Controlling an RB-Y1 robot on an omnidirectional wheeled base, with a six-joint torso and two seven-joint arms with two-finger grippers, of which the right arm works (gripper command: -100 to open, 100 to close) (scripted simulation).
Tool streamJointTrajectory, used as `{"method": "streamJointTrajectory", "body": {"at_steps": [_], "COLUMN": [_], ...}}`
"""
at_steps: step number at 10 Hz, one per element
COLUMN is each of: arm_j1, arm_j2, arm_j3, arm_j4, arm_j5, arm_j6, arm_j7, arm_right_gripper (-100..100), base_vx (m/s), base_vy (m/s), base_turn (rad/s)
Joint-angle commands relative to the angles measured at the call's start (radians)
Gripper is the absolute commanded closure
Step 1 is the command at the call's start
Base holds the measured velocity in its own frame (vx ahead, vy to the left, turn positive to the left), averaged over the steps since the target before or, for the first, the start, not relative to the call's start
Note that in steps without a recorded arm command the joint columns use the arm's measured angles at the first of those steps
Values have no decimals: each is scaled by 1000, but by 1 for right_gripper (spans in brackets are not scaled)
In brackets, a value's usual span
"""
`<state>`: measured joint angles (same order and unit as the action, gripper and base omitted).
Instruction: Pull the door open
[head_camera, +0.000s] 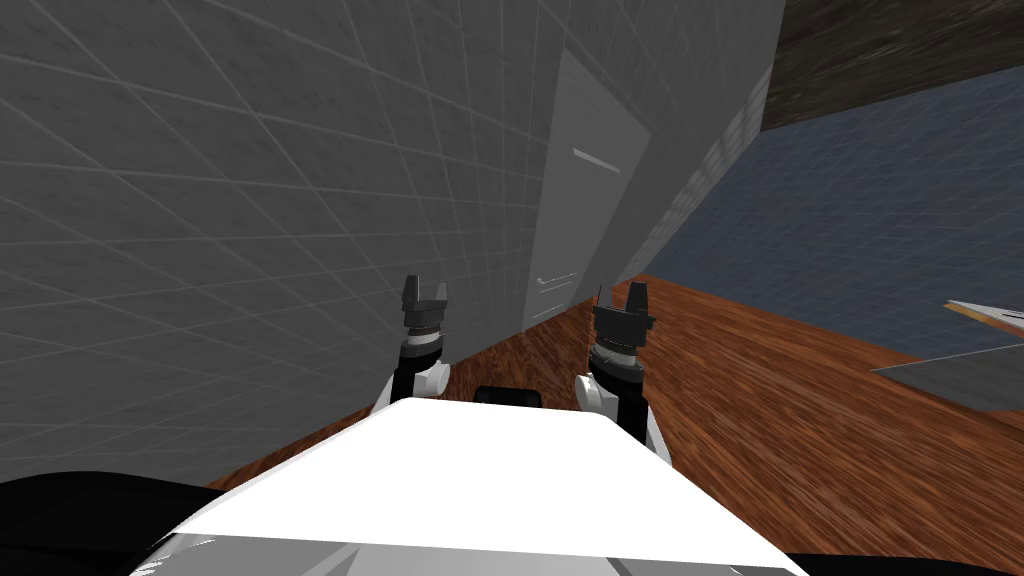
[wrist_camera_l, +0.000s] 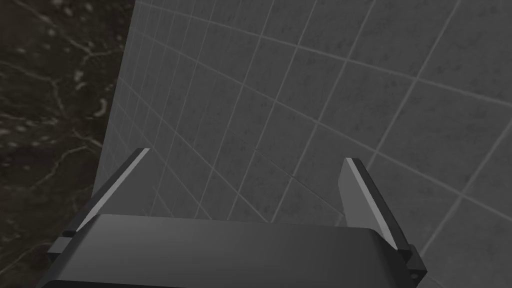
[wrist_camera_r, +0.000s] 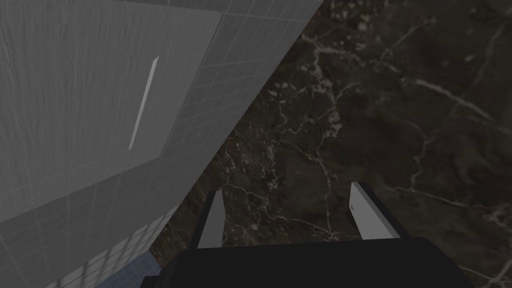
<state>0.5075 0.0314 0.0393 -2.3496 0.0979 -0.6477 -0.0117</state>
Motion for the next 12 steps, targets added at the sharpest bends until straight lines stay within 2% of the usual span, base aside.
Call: {"method": "streamJointTrajectory", "body": {"at_steps": [1, 5, 12], "arm_j1": [-11, -36, -108], "arm_j2": [-8, -25, -63], "arm_j3": [-1, -3, -9], "arm_j4": [30, 103, 298], "arm_j5": [7, 23, 69], "arm_j6": [-6, -19, -57], "arm_j7": [19, 66, 195], "arm_right_gripper": [-100, -100, -100], "base_vx": [27, 67, 76], "base_vy": [-15, -31, -39], "base_turn": [14, 17, 22]}}
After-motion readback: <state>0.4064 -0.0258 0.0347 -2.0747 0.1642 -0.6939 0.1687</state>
